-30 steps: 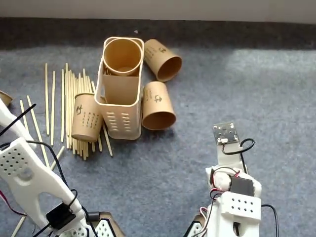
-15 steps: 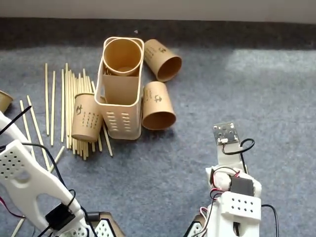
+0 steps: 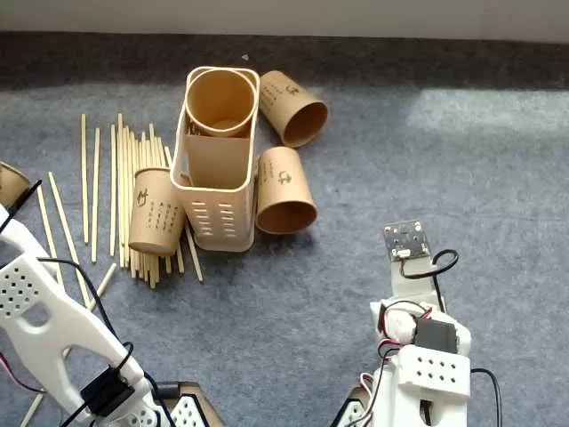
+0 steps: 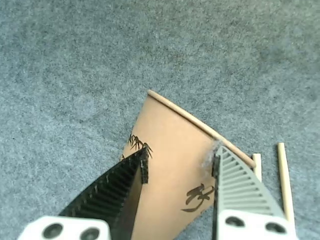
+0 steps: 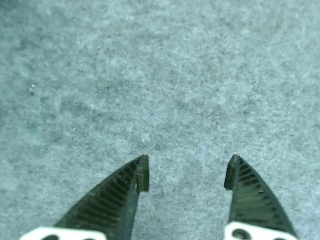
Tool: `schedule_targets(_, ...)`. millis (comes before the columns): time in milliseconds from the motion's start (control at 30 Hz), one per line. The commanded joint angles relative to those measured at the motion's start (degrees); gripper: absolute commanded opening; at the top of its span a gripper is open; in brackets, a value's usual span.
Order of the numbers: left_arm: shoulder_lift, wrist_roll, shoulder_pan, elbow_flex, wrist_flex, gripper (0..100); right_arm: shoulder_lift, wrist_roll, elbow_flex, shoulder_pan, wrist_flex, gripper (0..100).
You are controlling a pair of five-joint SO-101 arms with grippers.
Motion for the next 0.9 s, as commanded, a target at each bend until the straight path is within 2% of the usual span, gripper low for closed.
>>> schedule_targets(0,-4.53,0.79,-0.04,-0.66,1.58,23,-0.75,0.62,-0.22,-0.40,-0.66,24.8)
schedule_targets(267,-11.91,5.01,3.74,-0.66,2.29,23,-0.75,0.62,-0.22,-0.48,-0.66,24.8)
schedule_targets(467,-9.27,7.56,4.70,-0.04,-4.57,23,-0.75,0.62,-0.22,-0.31,-0.66,24.8)
schedule_targets(733,1.54,3.60,1.63,-0.48,-4.92,23,-0.75,0.62,-0.22,-0.48,-0.66,24.8)
schedule_targets(867,0.75,0.35,-0.22,-1.01,0.09,23,-0.75,0.62,-0.22,-0.57,-0.66,24.8)
